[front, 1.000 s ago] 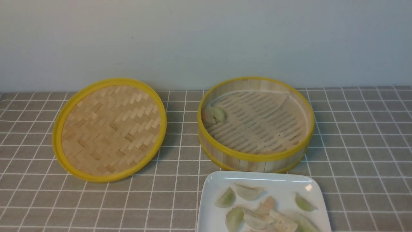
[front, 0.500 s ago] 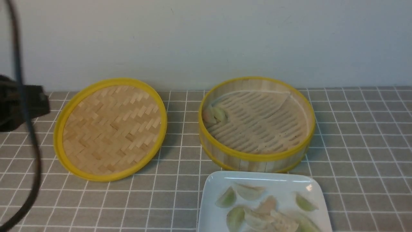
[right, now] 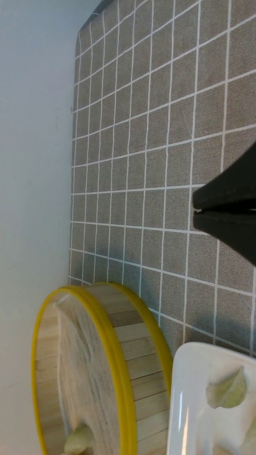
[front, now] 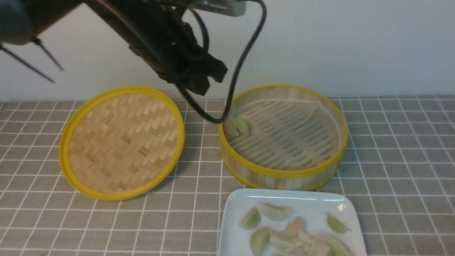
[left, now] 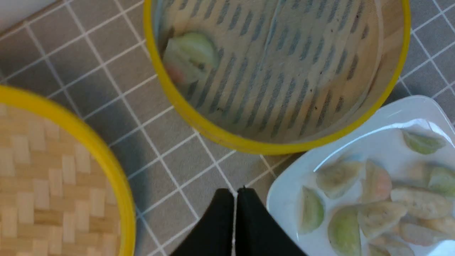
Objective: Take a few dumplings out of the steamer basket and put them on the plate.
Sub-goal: Use the left arm to grab a dumpling from the steamer
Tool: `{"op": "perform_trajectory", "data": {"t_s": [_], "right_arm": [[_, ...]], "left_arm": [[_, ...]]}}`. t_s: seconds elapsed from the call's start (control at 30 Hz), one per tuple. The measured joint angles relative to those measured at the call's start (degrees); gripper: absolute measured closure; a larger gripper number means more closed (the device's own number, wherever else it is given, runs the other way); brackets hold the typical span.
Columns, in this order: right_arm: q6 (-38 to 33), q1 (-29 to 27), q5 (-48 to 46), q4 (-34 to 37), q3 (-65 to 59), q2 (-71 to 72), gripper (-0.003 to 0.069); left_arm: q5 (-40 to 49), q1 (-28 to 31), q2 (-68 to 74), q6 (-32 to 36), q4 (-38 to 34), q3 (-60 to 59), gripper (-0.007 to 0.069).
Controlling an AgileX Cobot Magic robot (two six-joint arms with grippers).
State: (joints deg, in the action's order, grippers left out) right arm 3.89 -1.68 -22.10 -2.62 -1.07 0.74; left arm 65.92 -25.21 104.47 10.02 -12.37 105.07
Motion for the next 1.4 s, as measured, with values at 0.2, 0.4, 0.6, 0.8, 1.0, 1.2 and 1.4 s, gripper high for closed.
{"op": "perform_trajectory", "data": {"t_s": [0.2,0.4,0.6,0.8,1.0,1.2,1.4], "right_arm": [[0.0,0.0,0.0,0.0,0.0,0.0,0.0673],[0.0,0.0,0.0,0.0,0.0,0.0,0.0673],[0.0,0.0,0.0,0.0,0.0,0.0,0.0673],[0.0,0.0,0.0,0.0,0.0,0.0,0.0673],[0.0,0.0,0.0,0.0,0.0,0.0,0.0673],[0.0,0.0,0.0,0.0,0.0,0.0,0.0673],[0.0,0.0,0.0,0.0,0.0,0.0,0.0673]], "left_arm": [[4.5,-2.2,16.0,1.4,1.2,15.5,0.0629],[4.7,-2.6,28.0,2.0,1.2,28.8,0.0629],[4.7,-2.6,33.9,7.6,1.2,33.4,0.0626],[1.7,-2.6,36.2,14.3,1.3,33.4,0.0544],[-3.0,-2.6,38.8,17.6,3.2,33.5,0.0297],[-4.6,-2.7,41.8,18.1,6.5,33.5,0.0107],[-4.8,-2.8,42.4,18.1,6.3,33.7,0.0084]]}}
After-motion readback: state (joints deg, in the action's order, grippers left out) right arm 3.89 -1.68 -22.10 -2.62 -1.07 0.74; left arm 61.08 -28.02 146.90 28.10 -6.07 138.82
